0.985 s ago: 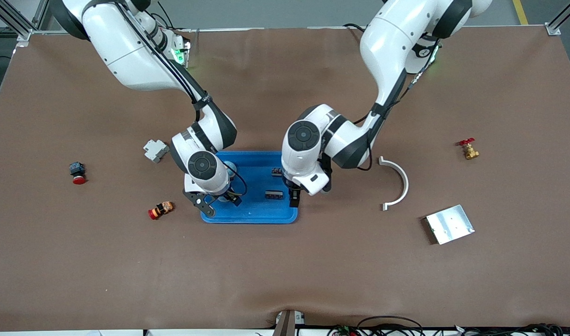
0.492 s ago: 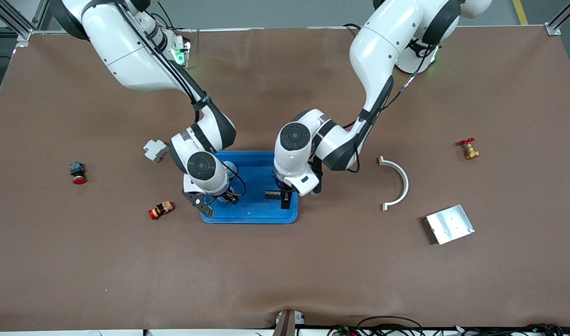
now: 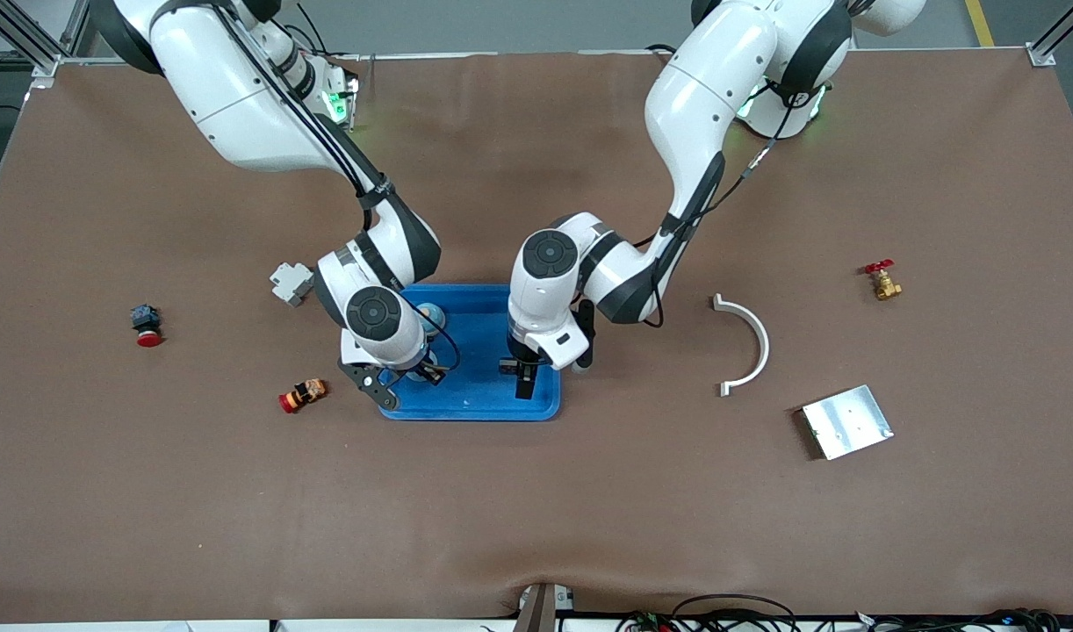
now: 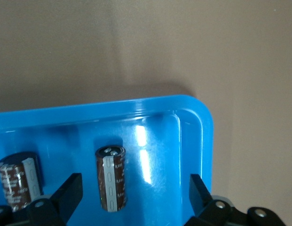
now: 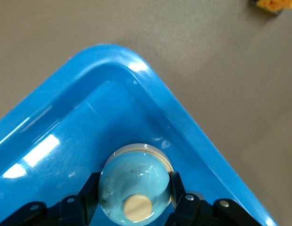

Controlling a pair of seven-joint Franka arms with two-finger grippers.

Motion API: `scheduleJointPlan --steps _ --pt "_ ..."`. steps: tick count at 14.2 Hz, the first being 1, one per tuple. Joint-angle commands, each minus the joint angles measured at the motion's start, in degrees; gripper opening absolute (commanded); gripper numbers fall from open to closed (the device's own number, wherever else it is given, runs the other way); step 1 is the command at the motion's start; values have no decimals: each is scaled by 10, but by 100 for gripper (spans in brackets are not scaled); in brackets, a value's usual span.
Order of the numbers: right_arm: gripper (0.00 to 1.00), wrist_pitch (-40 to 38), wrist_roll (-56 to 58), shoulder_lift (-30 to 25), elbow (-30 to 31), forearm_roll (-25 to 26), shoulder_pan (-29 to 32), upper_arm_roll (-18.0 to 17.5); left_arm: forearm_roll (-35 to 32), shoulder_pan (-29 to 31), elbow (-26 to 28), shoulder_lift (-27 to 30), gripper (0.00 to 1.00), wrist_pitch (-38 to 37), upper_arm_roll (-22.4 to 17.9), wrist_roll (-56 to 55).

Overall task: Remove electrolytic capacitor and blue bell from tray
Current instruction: 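Grasp the capacitor with the left gripper while the right gripper grasps the dome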

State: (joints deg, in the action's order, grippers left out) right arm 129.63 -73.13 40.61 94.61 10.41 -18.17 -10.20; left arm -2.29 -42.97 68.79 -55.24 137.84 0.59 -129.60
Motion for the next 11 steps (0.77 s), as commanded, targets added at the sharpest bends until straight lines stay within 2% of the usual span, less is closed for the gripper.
scheduleJointPlan --steps 1,3,5,11 --pt "34 -25 25 -38 6 0 20 -11 -2 -8 -22 -17 100 15 -11 -9" --pt "31 -49 74 -67 6 -36 29 -10 -2 -23 -21 -28 100 18 -13 -9" --pt "22 -88 151 -90 7 -61 54 -10 -2 -40 -21 -34 100 18 -28 -13" --pt "23 -149 402 -127 27 -59 156 -4 -2 -57 -21 -40 100 18 -47 -15"
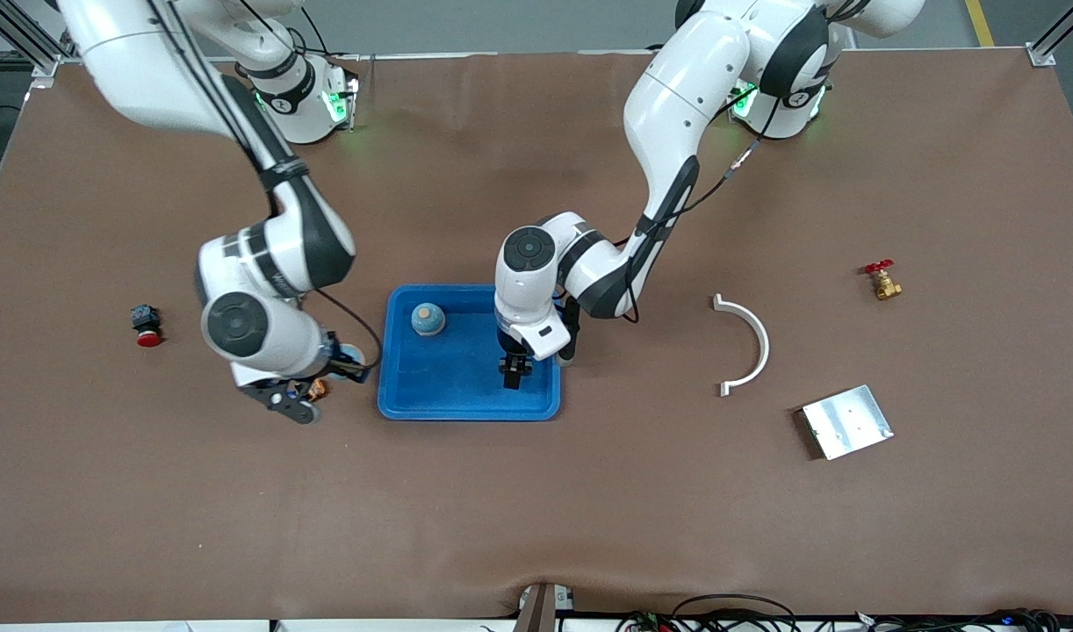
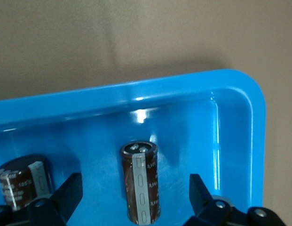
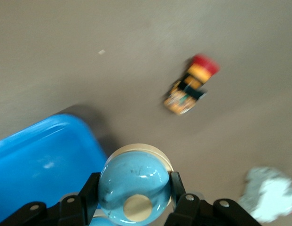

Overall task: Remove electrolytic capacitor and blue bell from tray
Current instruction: 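Grasp the capacitor with the left gripper while the right gripper grasps the dome, then carry the capacitor toward the bracket while the right gripper sets the dome down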

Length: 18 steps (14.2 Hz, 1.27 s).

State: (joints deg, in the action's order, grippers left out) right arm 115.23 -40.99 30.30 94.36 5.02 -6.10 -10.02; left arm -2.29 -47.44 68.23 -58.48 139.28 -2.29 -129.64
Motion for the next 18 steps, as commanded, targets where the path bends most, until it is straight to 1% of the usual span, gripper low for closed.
scheduleJointPlan --steps 1,3,4,5,8,10,12,14,15,16,17,18 --pt "23 -5 134 -29 41 -2 60 -5 -2 -17 -15 -8 100 3 -24 -19" --pt "23 6 268 -43 76 -1 128 -6 -2 -18 -15 -8 98 3 -28 -26" --pt "24 17 314 -52 94 -1 144 -5 -2 -20 -15 -8 88 3 -30 -27" --pt "25 38 349 -62 117 1 158 -4 -2 -24 -14 -8 85 4 -38 -27" --pt "25 131 470 -104 218 8 205 -1 -2 -29 -15 -8 85 4 -41 -27" --pt "25 152 523 -111 247 8 213 24 -3 -30 -15 -12 85 5 -41 -26" --pt "25 167 599 -110 260 8 222 52 -3 -32 -15 -14 85 13 -41 -27" --pt "25 201 633 -110 287 8 223 77 -3 -36 -14 -15 85 15 -42 -27" --pt "25 222 657 -107 296 8 223 89 -3 -37 -14 -16 83 15 -43 -26" --pt "25 244 679 -103 303 7 224 100 -3 -37 -14 -17 69 15 -44 -28" --pt "25 256 682 -101 307 6 224 103 -3 -37 -14 -17 43 15 -45 -29" --pt "28 257 681 -100 307 3 224 103 -3 -37 -14 -16 16 15 -45 -28"
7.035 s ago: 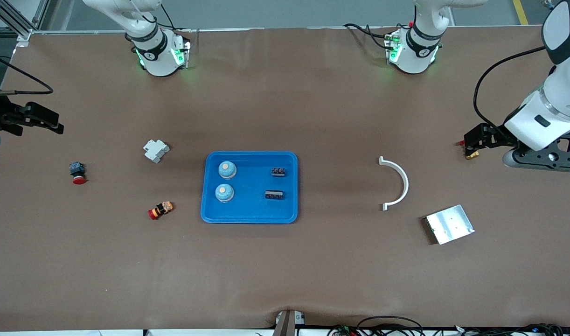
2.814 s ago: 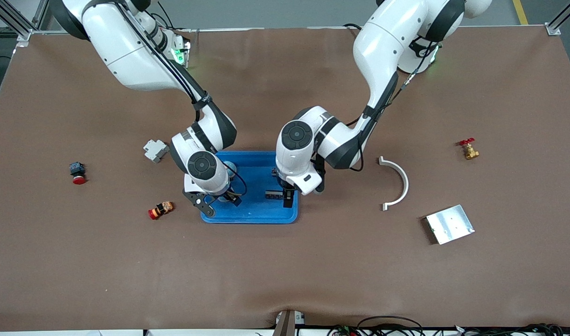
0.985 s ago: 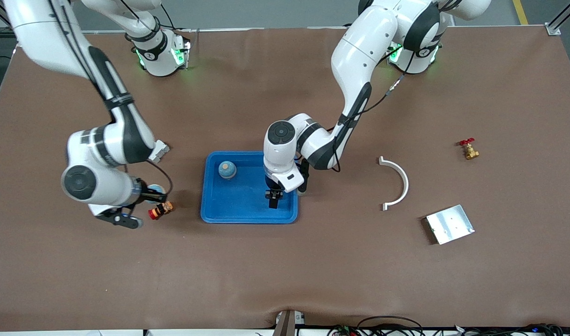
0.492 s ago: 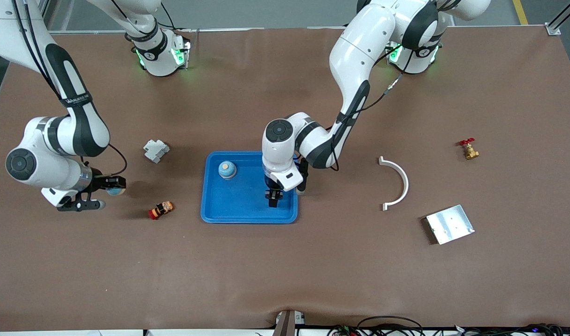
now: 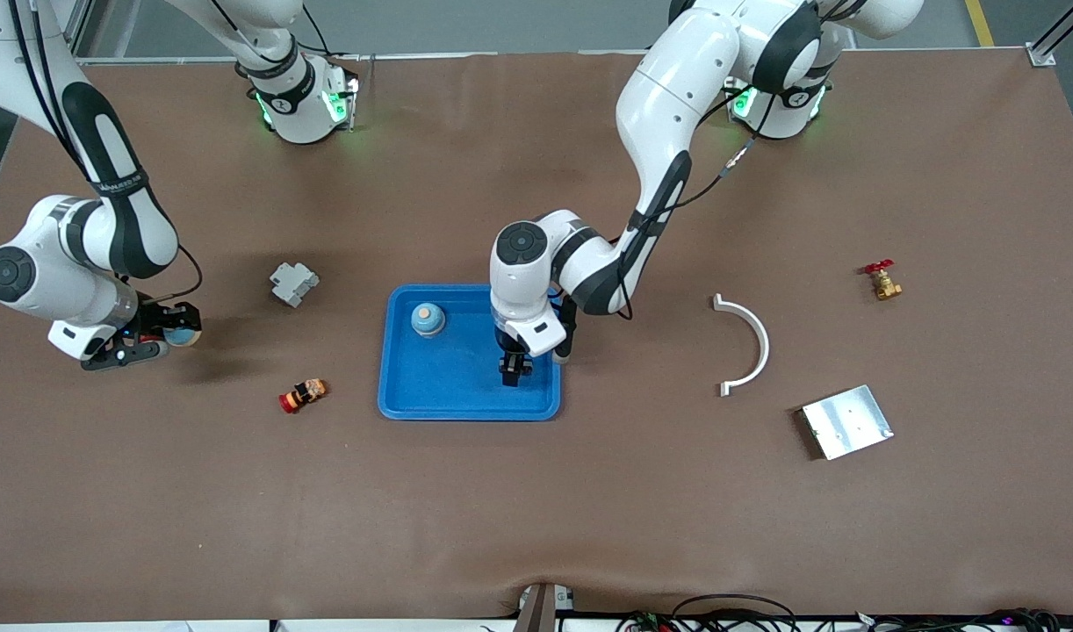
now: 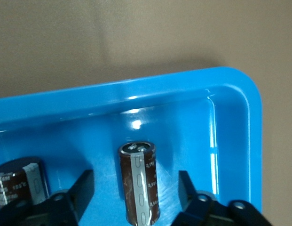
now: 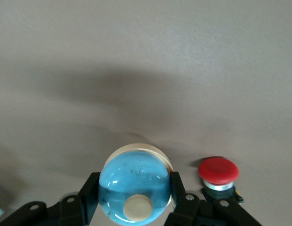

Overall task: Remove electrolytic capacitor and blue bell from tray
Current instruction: 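Carry the capacitor toward the bracket while the right gripper sets the dome down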

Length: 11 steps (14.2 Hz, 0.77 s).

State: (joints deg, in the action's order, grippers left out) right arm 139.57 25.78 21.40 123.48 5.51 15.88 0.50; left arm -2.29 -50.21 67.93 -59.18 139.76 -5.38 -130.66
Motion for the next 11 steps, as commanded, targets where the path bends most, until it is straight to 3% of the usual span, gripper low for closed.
scheduleJointPlan --steps 1,3,4,5,6,7,11 --pt "29 14 14 -8 15 -3 4 -3 -3 -9 -11 -9 1 10 -15 -15" --pt "32 19 10 -1 14 -6 2 -3 -5 -10 -11 -9 0 10 -15 -14" --pt "41 21 9 3 14 -13 -1 -2 -7 -10 -11 -8 0 10 -15 -12" --pt "61 20 9 8 13 -16 -4 -2 -8 -10 -10 -6 0 8 -15 -11" --pt "91 21 9 13 13 -16 -8 -2 -8 -10 -10 -2 0 3 -15 -10" --pt "100 25 9 21 12 -18 -8 -2 -8 -10 -10 1 0 -8 -14 -8" --pt "100 17 8 18 4 -18 -15 -3 -7 -7 -10 39 0 -84 -7 72"
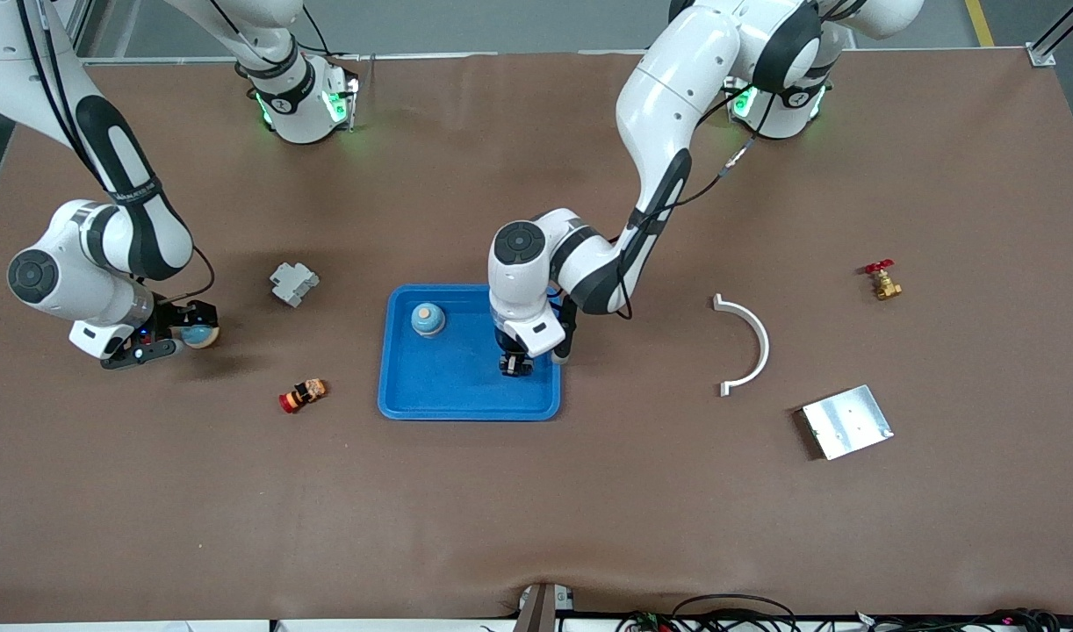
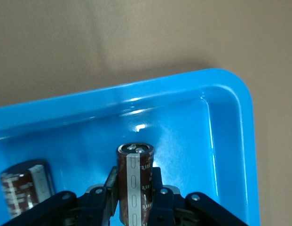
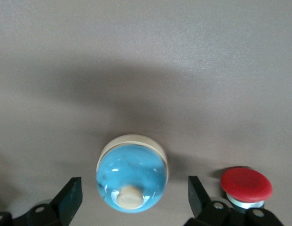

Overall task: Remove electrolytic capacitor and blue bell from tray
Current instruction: 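Carry the capacitor toward the bracket while the right gripper sets the dome down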

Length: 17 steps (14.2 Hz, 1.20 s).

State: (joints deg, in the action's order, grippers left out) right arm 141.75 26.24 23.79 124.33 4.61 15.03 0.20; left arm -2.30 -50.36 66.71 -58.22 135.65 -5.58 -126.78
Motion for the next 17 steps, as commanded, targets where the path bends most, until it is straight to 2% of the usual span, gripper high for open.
scheduleJointPlan --steps 1,4,7,10,12,15,17 --pt "100 -28 3 -7 -24 -9 -14 0 -6 -4 3 42 0 -50 -6 49" --pt "100 -129 -28 -9 -96 -29 -43 0 -7 6 3 69 0 -76 -7 155" --pt "100 -205 -137 -11 -148 -35 -98 -1 -2 26 7 100 0 -109 -6 280" --pt "100 -216 -311 -19 -148 -80 -203 1 2 43 21 143 0 -156 -5 372" --pt "100 -209 -444 -14 -149 -113 -272 1 20 62 22 173 0 -233 -5 486" --pt "100 -185 -593 -9 -166 -148 -337 -2 23 86 31 209 0 -342 -7 670" --pt "100 -154 -669 3 -167 -152 -383 -2 16 101 46 229 0 -362 -7 747"
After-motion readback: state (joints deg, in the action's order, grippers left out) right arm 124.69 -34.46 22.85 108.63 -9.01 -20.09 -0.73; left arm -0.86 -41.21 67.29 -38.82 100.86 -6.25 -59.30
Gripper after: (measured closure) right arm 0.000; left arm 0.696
